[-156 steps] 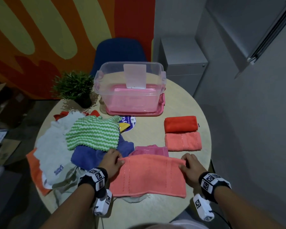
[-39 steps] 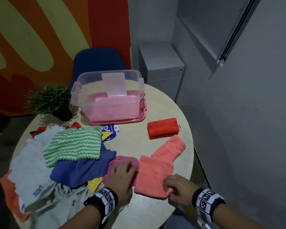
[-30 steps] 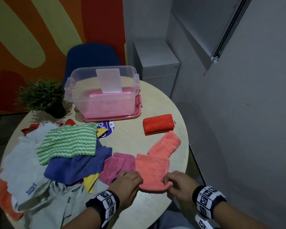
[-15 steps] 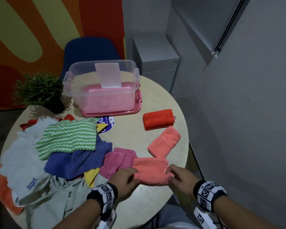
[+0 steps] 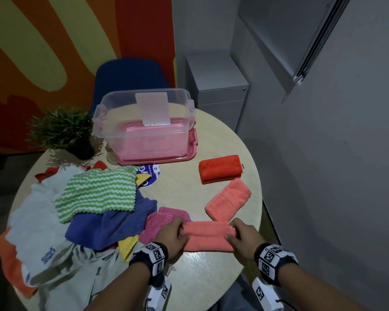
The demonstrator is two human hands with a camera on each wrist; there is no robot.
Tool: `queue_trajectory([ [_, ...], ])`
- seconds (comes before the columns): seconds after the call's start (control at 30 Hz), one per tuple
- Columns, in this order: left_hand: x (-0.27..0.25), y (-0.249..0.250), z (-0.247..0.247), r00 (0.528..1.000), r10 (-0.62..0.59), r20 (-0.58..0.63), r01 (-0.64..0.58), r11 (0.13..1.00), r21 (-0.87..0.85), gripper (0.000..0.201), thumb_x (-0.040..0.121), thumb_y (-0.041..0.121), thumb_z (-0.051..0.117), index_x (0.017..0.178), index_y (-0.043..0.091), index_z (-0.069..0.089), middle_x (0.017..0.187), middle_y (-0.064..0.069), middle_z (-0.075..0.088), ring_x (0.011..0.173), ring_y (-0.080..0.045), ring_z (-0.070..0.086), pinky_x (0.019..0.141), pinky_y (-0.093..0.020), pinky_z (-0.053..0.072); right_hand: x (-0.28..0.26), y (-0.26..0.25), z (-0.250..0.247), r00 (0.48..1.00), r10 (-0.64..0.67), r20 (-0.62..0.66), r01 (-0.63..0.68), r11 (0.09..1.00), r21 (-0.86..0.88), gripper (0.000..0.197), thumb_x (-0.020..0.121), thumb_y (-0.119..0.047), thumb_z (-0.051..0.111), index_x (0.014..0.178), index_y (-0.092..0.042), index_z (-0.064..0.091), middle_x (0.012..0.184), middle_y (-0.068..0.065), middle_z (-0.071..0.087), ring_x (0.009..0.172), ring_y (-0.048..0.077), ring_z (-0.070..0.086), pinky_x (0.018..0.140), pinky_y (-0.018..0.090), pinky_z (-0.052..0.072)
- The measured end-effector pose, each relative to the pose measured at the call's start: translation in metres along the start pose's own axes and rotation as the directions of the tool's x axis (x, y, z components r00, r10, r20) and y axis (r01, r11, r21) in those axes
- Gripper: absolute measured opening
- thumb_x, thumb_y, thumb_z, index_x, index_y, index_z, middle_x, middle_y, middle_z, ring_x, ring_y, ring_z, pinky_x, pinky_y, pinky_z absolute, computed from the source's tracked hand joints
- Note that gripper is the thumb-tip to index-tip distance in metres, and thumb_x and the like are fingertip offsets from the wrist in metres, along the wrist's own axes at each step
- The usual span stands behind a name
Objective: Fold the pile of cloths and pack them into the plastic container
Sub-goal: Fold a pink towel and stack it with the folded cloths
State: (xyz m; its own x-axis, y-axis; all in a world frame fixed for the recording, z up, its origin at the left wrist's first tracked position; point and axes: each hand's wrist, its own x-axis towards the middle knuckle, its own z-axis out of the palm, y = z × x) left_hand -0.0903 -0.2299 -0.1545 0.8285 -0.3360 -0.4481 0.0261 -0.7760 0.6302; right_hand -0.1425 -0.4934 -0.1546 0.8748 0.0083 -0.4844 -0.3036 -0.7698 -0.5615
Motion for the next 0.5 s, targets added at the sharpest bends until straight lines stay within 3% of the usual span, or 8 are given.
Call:
queue_trajectory([
  [0.1,0.001,-0.002,-0.001,1.0,0.027,-0.016,-0.027,1.0,-0.01,0.046,0.09,0.02,0.059,0.131,0.035,0.044,0.115,0.009,0.063,0.102,-0.012,0.06,0.09,-0.024,0.045,0.003,-0.005,-0.001,0.999,0.009,-0.034,-0.009,1.0,0.011,0.021,0.095,-0.041,0.058,0.106,-0.032,0.043,0.097,-0.006,0.065,0.083,0.011,0.062,0.073,0.027,0.048],
  [0.2,0.004,0.002,0.003,0.998,0.061,-0.019,-0.059,0.994,0.088,0.044,0.094,0.027,0.053,0.137,0.033,0.048,0.131,0.005,0.057,0.116,-0.016,0.054,0.103,-0.029,0.041,0.006,-0.009,-0.008,1.0,0.023,-0.021,-0.022,1.0,0.02,0.026,0.094,-0.041,0.06,0.11,-0.034,0.041,0.099,-0.007,0.066,0.083,0.01,0.062,0.075,0.027,0.048],
  [0.3,0.005,0.008,0.008,1.0,0.014,0.008,-0.015,0.987,0.162,0.046,0.094,0.044,0.054,0.137,0.029,0.046,0.135,-0.001,0.042,0.119,-0.022,0.051,0.105,-0.034,0.039,0.008,-0.008,-0.01,1.0,0.023,0.012,-0.022,0.999,-0.034,0.025,0.093,-0.044,0.06,0.11,-0.033,0.046,0.098,-0.01,0.063,0.084,0.01,0.059,0.077,0.026,0.047],
  [0.4,0.008,0.014,0.01,1.0,-0.002,0.011,-0.001,0.963,0.271,0.044,0.094,0.046,0.053,0.135,0.029,0.046,0.134,-0.002,0.039,0.117,-0.022,0.052,0.105,-0.036,0.042,0.011,-0.006,-0.013,1.0,-0.001,0.02,0.002,0.998,-0.057,0.025,0.092,-0.048,0.06,0.103,-0.028,0.052,0.096,-0.011,0.063,0.085,0.008,0.06,0.075,0.026,0.047],
  [0.5,0.008,0.02,0.005,0.998,0.056,0.024,-0.061,0.945,0.32,0.038,0.094,0.044,0.052,0.129,0.03,0.049,0.131,0.001,0.049,0.116,-0.019,0.052,0.102,-0.036,0.043,0.018,-0.006,-0.026,0.982,-0.122,-0.142,0.104,0.986,-0.127,0.018,0.093,-0.041,0.059,0.101,-0.028,0.051,0.106,-0.01,0.053,0.096,0.01,0.055,0.078,0.023,0.044],
])
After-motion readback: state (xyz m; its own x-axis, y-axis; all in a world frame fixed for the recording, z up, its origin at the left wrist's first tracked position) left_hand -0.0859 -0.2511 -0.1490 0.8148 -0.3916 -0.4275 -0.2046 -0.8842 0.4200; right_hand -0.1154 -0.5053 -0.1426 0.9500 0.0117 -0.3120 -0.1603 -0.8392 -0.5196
